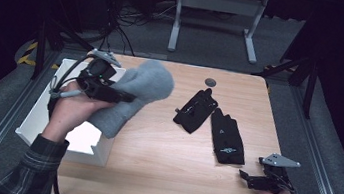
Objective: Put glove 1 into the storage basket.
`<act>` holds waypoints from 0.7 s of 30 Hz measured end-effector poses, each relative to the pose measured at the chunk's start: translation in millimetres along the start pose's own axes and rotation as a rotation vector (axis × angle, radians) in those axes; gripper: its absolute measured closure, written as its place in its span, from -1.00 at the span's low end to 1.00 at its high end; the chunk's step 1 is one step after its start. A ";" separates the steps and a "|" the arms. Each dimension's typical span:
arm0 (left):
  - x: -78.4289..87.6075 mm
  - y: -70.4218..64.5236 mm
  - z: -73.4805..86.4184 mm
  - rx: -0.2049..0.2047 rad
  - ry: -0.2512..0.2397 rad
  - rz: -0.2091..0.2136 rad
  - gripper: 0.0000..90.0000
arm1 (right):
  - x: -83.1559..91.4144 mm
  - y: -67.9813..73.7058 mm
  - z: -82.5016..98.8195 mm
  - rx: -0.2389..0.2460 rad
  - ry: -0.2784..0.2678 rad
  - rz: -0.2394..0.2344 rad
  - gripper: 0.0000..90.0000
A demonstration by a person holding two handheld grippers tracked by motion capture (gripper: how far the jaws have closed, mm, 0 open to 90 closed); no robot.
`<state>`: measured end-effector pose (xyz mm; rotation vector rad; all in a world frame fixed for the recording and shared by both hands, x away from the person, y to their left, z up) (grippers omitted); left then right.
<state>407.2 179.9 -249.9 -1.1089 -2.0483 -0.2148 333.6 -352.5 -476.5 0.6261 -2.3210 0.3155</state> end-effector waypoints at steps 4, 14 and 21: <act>12.9 20.7 16.8 0.065 -0.022 -0.019 0.44 | 0.0 0.0 0.0 0.000 0.000 0.000 -0.85; 28.6 65.4 57.7 0.208 -0.050 -0.074 0.44 | -0.1 0.1 -0.1 -0.002 0.000 0.001 -0.85; 13.3 92.3 83.6 0.310 -0.010 -0.112 0.44 | -0.2 0.1 -0.3 -0.001 0.001 0.002 -0.85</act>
Point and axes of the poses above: each handheld gripper's, and its own axes: x roughly backward along the jaws, z roughly out of its underside, y roughly to its left, the point moved 1 cm from there along -x, roughly forward along the jaws, and after that the axes turned 2 degrees about z, right-handed, at the moved point
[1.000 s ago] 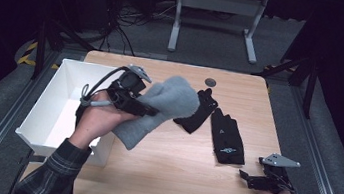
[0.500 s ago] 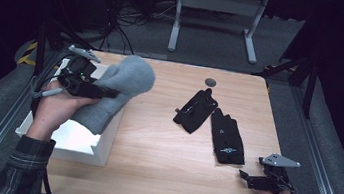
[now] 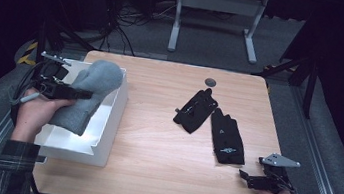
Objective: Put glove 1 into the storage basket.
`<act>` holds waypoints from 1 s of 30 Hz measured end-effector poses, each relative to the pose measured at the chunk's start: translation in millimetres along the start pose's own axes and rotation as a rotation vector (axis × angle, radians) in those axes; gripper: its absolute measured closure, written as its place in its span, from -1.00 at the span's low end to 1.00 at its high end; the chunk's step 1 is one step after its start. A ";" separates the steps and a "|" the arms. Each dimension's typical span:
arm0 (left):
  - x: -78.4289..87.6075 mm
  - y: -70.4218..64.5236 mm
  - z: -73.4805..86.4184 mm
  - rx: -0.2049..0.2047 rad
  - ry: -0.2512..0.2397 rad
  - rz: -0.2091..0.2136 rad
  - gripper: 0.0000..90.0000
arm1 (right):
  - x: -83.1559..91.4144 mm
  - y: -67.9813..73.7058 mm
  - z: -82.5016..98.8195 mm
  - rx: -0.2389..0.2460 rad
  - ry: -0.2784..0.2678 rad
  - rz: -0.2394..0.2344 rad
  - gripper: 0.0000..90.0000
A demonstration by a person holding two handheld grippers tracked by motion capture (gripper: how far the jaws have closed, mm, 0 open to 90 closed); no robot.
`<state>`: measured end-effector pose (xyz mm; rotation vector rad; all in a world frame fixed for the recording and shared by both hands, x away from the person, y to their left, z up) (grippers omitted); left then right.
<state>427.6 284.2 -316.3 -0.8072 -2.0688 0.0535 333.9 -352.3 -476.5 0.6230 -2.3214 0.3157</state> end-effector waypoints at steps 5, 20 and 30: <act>-19.4 19.8 11.5 0.067 0.039 -0.015 0.44 | 0.0 0.1 -0.1 -0.001 0.001 0.000 -0.85; -84.2 48.3 40.6 0.157 0.171 -0.056 0.38 | -0.2 0.1 -0.2 -0.001 0.001 0.000 -0.85; -93.3 57.2 44.2 0.116 0.163 -0.119 -0.39 | -0.1 0.1 -0.2 -0.001 0.001 0.000 -0.85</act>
Point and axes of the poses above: each handheld gripper's, and its own axes: x roughly backward along the jaws, z roughly out of its underside, y roughly to its left, the point moved 1 cm from there along -x, roughly forward along the jaws, and after that the axes turned 2 degrees about z, right-handed, at the moved point
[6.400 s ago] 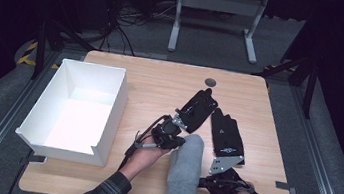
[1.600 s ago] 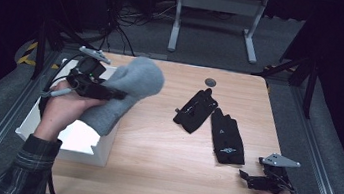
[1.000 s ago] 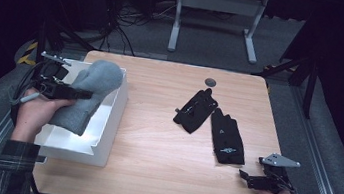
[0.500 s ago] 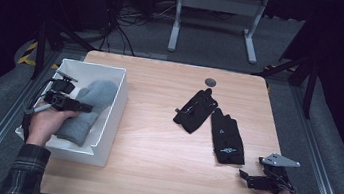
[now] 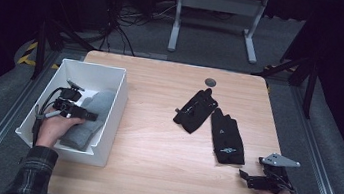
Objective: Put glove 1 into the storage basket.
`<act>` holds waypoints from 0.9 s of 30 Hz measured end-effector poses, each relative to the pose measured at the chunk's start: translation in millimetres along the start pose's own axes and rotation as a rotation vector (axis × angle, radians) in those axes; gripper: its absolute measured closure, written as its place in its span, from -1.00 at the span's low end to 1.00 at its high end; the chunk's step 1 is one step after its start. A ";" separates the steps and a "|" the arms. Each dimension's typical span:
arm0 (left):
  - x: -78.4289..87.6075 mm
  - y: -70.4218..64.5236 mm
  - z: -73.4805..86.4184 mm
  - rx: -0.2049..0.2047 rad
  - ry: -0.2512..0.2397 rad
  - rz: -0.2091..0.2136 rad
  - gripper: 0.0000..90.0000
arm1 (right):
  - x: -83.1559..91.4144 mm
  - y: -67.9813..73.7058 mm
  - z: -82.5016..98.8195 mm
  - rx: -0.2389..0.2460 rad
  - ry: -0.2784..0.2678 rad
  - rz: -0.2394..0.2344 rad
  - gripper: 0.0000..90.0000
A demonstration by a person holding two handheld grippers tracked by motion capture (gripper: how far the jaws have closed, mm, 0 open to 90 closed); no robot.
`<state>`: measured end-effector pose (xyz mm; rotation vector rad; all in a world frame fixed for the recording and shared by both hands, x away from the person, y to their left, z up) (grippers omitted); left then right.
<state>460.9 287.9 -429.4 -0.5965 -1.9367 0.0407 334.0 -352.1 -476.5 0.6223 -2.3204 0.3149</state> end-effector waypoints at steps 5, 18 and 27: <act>14.2 -3.8 -1.9 -0.027 -0.074 -0.009 -0.57 | 0.0 -0.1 0.0 0.001 -0.001 0.001 -0.85; 68.0 -47.2 -22.8 -0.145 -0.208 0.019 -0.61 | -0.3 0.2 -0.3 0.000 0.000 0.000 -0.86; 81.7 -88.1 -34.5 -0.223 -0.262 0.068 -0.62 | -0.3 0.3 -0.3 -0.001 0.000 0.000 -0.86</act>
Point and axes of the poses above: each handheld gripper's, and its own axes: x roughly backward along the jaws, z roughly out of its underside, y roughly to its left, the point moved 1 cm from there along -x, roughly forward along the jaws, and after that the axes turned 2 degrees about z, right-handed, at the moved point
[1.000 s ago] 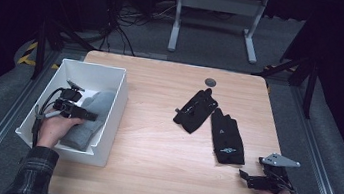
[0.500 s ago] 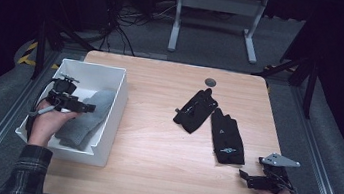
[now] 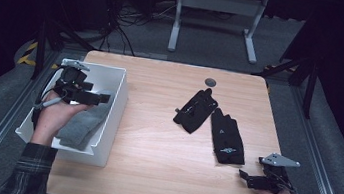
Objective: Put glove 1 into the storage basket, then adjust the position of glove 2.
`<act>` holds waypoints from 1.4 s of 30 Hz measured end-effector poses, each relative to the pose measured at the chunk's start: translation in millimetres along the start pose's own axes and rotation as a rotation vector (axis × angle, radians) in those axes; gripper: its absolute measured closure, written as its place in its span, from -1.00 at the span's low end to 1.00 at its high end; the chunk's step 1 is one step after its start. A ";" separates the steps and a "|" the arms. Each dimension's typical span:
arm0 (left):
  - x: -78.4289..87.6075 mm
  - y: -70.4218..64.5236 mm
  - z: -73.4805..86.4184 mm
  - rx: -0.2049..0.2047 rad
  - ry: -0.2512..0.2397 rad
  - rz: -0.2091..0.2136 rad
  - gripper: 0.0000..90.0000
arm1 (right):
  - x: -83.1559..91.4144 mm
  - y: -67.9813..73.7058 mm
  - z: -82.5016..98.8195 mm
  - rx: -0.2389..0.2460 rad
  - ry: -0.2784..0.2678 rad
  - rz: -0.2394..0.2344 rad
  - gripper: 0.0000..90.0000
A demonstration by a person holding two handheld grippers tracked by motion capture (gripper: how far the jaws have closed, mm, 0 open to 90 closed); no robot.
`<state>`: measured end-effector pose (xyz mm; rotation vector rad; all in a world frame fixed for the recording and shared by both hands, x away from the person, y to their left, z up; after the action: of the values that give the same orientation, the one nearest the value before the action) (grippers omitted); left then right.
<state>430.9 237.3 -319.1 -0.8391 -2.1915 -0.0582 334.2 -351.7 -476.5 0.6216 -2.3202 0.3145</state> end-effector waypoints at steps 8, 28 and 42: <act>-4.7 -42.1 -14.3 -0.073 -0.044 0.071 -0.62 | 0.0 0.1 0.0 0.000 0.000 0.001 -0.86; -71.6 -128.7 -11.0 -0.219 0.010 0.219 -0.61 | -0.2 0.2 -0.1 0.001 0.001 0.000 -0.87; -119.6 -148.3 29.6 -0.273 0.071 0.238 -0.62 | -0.2 0.3 -1.8 0.017 0.023 -0.012 -0.91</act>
<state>382.7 64.3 -389.3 -1.2261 -2.0301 -0.2703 335.2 -350.6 -475.4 0.6366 -2.2929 0.3341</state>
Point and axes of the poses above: each handheld gripper's, and its own axes: x roughly backward along the jaws, z roughly out of its underside, y roughly to its left, the point moved 1 cm from there along -x, roughly forward along the jaws, and after that the axes turned 2 degrees about z, right-handed, at the moved point
